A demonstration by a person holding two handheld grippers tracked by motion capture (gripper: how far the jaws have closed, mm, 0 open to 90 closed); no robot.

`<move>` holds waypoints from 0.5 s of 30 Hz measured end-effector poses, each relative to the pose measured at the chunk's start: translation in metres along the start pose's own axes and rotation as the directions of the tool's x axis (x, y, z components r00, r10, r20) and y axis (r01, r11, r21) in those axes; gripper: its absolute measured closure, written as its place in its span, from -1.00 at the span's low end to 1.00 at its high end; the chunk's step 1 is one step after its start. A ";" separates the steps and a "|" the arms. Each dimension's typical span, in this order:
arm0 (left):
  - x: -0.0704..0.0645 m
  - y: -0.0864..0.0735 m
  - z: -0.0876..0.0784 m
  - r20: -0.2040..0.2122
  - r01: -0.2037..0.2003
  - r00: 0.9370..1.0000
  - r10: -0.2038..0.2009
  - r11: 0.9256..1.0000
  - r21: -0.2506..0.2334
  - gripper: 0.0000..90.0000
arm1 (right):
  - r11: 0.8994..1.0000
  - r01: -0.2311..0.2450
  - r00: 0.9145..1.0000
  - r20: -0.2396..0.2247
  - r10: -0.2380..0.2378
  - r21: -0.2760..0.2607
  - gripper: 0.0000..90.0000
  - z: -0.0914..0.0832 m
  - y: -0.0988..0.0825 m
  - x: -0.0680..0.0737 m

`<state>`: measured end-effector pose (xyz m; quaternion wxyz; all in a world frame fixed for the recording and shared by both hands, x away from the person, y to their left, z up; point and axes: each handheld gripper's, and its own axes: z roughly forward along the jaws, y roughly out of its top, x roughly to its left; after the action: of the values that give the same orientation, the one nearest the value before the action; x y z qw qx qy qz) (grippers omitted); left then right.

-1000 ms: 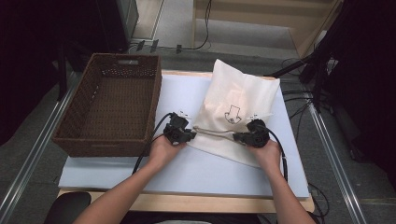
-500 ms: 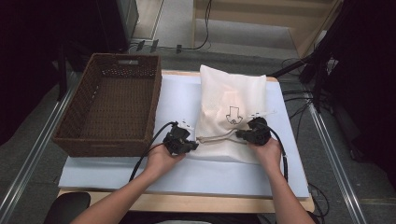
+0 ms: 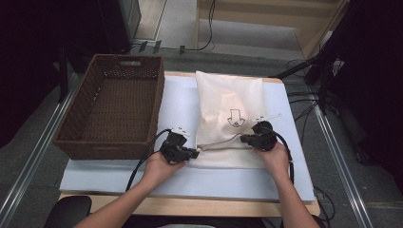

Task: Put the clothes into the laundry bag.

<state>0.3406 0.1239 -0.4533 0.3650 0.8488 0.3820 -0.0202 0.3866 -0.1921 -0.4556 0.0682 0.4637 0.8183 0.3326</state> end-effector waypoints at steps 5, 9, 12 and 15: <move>0.001 0.000 -0.004 -0.009 -0.007 1.000 0.007 1.000 -0.009 0.87 | 0.999 0.031 0.999 -0.011 -0.032 -0.025 0.85 -0.014 -0.006 0.004; 0.002 -0.001 -0.004 -0.013 -0.001 1.000 0.001 1.000 -0.009 0.85 | 0.998 0.057 0.998 -0.013 -0.058 -0.036 0.69 -0.022 -0.009 0.009; 0.004 -0.002 -0.004 -0.017 0.002 1.000 -0.002 1.000 -0.011 0.84 | 0.995 0.094 0.996 -0.002 -0.094 -0.042 0.60 -0.025 -0.012 0.013; 0.005 -0.002 -0.005 -0.020 0.004 1.000 -0.005 1.000 -0.016 0.84 | 0.996 0.087 0.996 -0.008 -0.088 -0.028 0.55 -0.028 -0.015 0.017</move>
<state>0.3418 0.1311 -0.4522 0.3680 0.8451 0.3877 -0.0095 0.3547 -0.1973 -0.4403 0.0852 0.4249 0.8335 0.3428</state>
